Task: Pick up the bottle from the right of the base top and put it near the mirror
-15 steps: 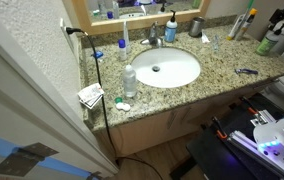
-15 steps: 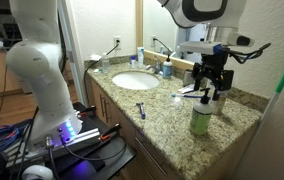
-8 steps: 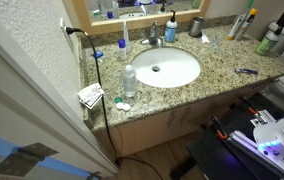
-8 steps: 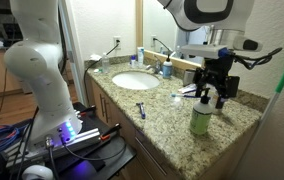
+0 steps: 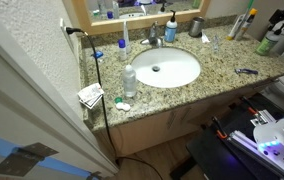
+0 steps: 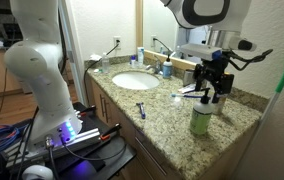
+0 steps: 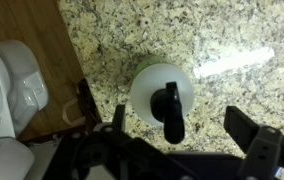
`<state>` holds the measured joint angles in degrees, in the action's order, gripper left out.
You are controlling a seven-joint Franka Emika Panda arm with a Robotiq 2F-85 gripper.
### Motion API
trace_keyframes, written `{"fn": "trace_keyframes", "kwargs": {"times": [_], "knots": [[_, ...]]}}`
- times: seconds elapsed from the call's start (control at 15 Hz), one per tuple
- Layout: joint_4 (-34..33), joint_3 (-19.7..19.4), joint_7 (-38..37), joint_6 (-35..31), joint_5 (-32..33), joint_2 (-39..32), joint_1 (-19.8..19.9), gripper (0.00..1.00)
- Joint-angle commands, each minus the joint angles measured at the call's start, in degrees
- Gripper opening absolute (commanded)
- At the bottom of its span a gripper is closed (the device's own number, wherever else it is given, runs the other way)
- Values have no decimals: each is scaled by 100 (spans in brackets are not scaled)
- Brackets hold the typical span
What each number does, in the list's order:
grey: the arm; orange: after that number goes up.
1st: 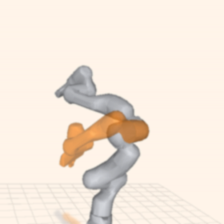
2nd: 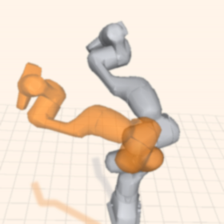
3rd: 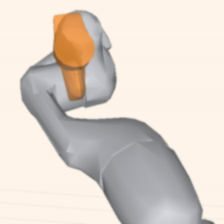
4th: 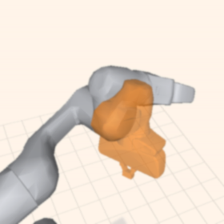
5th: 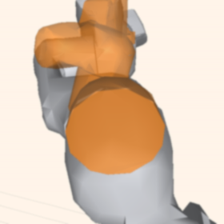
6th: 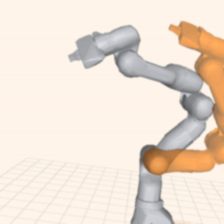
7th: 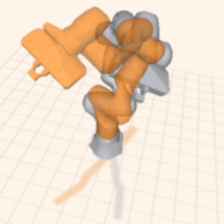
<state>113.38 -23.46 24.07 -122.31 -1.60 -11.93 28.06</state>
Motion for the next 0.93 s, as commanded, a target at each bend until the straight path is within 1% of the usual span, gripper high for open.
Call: {"fn": "trace_keyframes", "kwargs": {"times": [0.0, 0.07, 0.13, 0.2, 0.27, 0.47, 0.53, 0.6, 0.87], "knots": [[-57, 16, -10, 118, 143, -13, 44, 100], [-73, -2, -2, 254, 254, -16, 42, 100], [-36, -19, -43, 201, 342, 3, 38, 100], [-43, -15, -7, 286, 388, -11, 43, 100], [-38, 23, -20, 145, 265, -8, 46, 100], [-38, 27, -19, 146, 278, -8, 45, 100], [-30, 38, -8, 111, 277, -30, 37, 90], [-33, 48, -57, 112, 259, -59, 27, 74], [-40, 74, -88, 67, 233, -90, 26, 45]]}}
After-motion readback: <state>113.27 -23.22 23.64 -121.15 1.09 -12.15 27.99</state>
